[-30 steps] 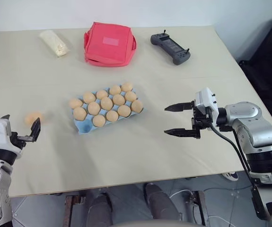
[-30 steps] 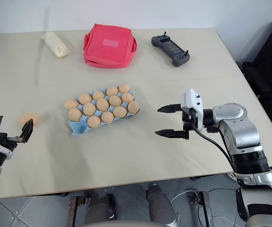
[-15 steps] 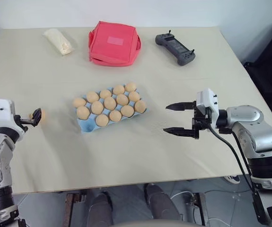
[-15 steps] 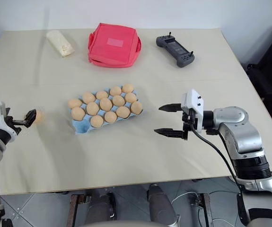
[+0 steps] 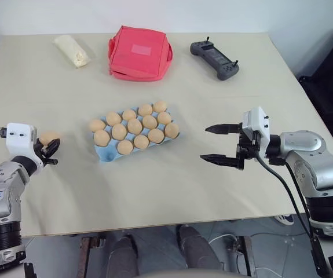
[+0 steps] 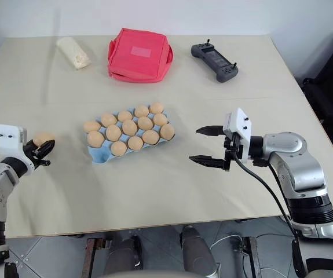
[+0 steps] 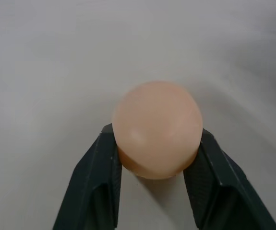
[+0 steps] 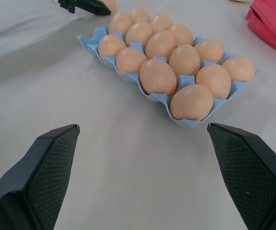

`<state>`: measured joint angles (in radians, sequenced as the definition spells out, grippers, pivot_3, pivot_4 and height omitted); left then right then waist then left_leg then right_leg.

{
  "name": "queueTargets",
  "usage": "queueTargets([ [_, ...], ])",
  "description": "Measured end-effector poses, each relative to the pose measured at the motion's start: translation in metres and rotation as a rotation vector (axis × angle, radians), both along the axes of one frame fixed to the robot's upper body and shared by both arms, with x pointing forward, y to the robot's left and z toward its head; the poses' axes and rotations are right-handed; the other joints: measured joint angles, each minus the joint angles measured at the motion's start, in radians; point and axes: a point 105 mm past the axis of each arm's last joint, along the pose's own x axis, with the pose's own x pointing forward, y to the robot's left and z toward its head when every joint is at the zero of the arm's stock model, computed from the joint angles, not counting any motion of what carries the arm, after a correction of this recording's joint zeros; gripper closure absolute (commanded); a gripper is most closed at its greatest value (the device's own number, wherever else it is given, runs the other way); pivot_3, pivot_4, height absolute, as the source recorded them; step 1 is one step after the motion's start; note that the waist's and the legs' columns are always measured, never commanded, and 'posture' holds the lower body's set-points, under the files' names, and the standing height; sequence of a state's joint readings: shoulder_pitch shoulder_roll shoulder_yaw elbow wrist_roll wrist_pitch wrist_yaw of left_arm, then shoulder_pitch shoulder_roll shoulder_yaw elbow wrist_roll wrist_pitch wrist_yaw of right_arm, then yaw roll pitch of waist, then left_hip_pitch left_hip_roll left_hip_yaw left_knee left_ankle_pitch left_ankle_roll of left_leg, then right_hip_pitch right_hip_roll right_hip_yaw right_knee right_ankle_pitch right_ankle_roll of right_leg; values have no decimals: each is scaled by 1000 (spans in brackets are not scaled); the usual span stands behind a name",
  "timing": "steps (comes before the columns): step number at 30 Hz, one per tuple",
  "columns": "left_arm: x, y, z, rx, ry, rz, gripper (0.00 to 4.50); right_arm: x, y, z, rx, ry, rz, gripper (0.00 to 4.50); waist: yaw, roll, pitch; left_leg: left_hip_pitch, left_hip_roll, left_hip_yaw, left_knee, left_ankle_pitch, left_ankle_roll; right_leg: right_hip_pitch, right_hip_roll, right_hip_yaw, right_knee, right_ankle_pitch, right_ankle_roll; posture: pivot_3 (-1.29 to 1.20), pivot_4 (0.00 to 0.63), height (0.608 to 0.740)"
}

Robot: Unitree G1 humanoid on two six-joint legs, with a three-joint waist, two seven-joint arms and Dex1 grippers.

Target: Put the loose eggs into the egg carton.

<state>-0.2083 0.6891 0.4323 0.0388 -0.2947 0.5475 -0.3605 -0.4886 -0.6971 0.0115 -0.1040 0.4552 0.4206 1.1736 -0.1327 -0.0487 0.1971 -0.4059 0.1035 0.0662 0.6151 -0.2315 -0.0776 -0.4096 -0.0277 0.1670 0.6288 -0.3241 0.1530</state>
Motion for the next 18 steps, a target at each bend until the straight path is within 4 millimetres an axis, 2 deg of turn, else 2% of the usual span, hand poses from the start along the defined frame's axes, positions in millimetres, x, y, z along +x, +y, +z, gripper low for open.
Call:
queueTargets([
  [3, -5, -9, 21, 29, -93, -56, 3140, 0, -1, 0, 0, 0, -2, 0, 1, 0, 0, 0, 0, 0, 0, 0, 0, 0, 0, 0, 0, 0, 0, 0, 150, 740],
  [7, -12, -44, 44, 9, -157, -228, 3140, 1, -1, -1, 1, 3, -6, 0, 8, 0, 0, 0, 0, 0, 0, 0, 0, 0, 0, 0, 0, 0, 0, 0, 150, 740],
  [12, -28, -88, 34, -15, -63, -469, 3140, 3, -2, -1, 2, 2, -15, 0, 10, 0, 0, 0, 0, 0, 0, 0, 0, 0, 0, 0, 0, 0, 0, 0, 150, 740],
  [18, -34, -106, 15, -46, 35, -579, 3140, 4, -3, -1, 5, -4, -28, 0, 10, 0, 0, 0, 0, 0, 0, 0, 0, 0, 0, 0, 0, 0, 0, 0, 150, 740],
])
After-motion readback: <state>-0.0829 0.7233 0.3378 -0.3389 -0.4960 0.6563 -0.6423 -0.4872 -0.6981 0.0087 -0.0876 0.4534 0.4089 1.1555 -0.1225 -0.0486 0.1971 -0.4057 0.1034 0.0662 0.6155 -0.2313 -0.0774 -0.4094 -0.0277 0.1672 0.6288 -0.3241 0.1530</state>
